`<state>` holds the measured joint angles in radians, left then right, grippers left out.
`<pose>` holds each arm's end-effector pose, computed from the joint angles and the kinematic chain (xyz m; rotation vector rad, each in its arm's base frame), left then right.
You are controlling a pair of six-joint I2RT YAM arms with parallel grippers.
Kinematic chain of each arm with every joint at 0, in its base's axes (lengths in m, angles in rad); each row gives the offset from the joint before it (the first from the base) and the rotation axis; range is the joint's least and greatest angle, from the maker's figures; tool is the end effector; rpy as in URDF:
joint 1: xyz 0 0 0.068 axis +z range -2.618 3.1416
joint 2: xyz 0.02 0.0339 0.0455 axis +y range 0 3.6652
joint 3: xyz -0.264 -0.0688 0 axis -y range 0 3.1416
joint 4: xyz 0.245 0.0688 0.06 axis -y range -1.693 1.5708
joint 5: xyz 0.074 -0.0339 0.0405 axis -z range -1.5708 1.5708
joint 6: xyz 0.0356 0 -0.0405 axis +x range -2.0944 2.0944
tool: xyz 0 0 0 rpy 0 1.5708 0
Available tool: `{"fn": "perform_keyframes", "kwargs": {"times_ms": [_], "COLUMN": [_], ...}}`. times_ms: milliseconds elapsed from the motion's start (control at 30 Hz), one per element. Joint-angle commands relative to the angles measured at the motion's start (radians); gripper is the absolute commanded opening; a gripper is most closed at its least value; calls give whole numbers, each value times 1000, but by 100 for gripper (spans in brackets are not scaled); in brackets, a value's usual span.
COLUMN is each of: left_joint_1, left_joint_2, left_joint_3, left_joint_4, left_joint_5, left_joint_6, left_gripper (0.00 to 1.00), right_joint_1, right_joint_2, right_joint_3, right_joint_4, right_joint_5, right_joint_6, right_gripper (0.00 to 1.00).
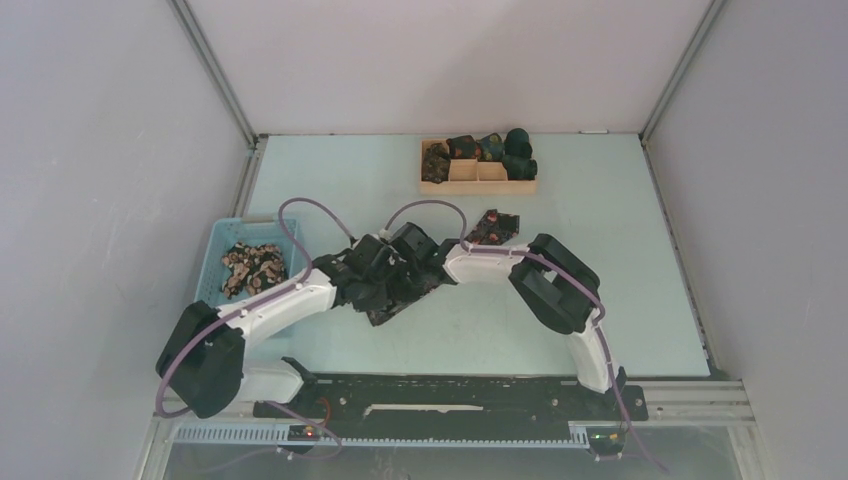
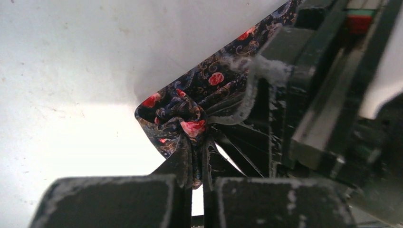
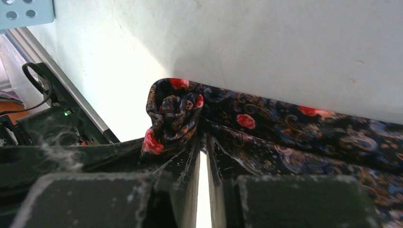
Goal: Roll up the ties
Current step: Roll the tie at the center of the board.
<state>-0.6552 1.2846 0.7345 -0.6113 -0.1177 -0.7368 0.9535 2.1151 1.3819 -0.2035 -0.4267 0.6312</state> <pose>0.1843 -0.1364 0.1895 -0.1454 2.7394 -0.2411 0.2438 0.3689 0.1342 -0.6441 2.7249 1.0773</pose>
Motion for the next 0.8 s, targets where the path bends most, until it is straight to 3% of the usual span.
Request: {"fn": "perform_keyframes", "kwargs": {"times_ms": [0, 467, 767], "left_joint_1": [-14, -21, -36], "left_joint_2": [40, 164, 170], "left_joint_3": [27, 79, 103], "left_joint_4": [54, 68, 80], "left_joint_5": [-14, -28, -21], "left_joint_6": [-25, -18, -16], "left_gripper": [0, 1, 38], "right_joint_1": [-19, -81, -91], "right_joint_2": [-88, -198, -212], "right_joint_3": [-5, -92, -101], "right_joint_4": [-36, -37, -46], "right_joint_5": [42, 41, 40], "right_joint_6": [-51, -63, -68], "right_gripper": [14, 14, 14]}}
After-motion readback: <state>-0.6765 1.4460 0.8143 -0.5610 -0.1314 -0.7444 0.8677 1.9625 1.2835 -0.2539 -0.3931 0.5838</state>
